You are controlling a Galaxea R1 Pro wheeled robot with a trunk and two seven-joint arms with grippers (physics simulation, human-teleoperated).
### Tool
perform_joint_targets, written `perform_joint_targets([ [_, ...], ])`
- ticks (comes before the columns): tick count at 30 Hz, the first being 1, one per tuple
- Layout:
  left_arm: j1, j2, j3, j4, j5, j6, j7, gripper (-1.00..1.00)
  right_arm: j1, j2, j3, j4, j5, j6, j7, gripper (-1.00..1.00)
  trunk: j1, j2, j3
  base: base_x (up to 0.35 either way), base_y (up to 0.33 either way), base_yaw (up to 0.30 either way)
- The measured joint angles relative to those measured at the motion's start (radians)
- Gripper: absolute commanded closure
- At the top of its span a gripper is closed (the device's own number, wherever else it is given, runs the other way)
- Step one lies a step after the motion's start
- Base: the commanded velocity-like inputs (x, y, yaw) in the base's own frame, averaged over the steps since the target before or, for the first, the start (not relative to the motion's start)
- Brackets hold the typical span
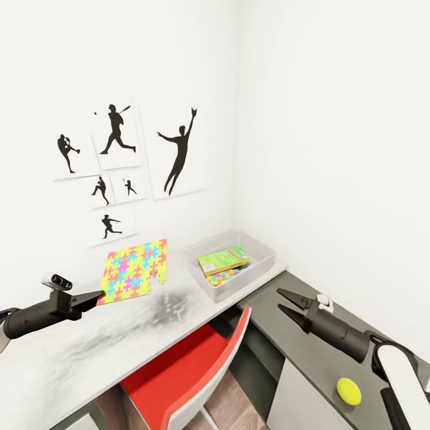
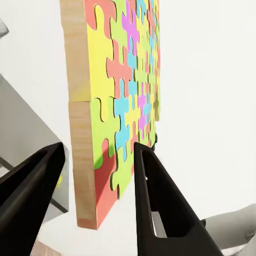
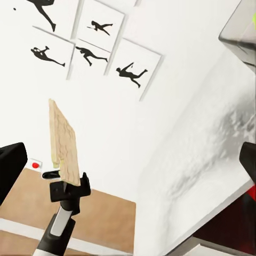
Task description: Put all the toys in the child's room - the three board games (two on the bed and one on the table), the two jigsaw puzzles on the table, and the tennis ball on the table - inside the toy box on the table in the child's room.
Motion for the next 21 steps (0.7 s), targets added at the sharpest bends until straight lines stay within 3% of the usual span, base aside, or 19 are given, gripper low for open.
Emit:
perform_joint_targets([
  [9,0.0,0.0,0.0,0.0,0.0,0.0,0.0,1.0,0.002,0.002,-0.004,0.0,0.0,-0.001,0.001,-1.0,0.0,0.0,-0.009,0.093,-0.002,0.242],
  [21,0.0,0.0,0.0,0.001,0.0,0.0,0.0,1.0,0.004,0.003,-0.006,-0.001,0.0,-0.001,0.003,-1.0,0.0,0.0,-0.011,0.034,0.0,0.022],
])
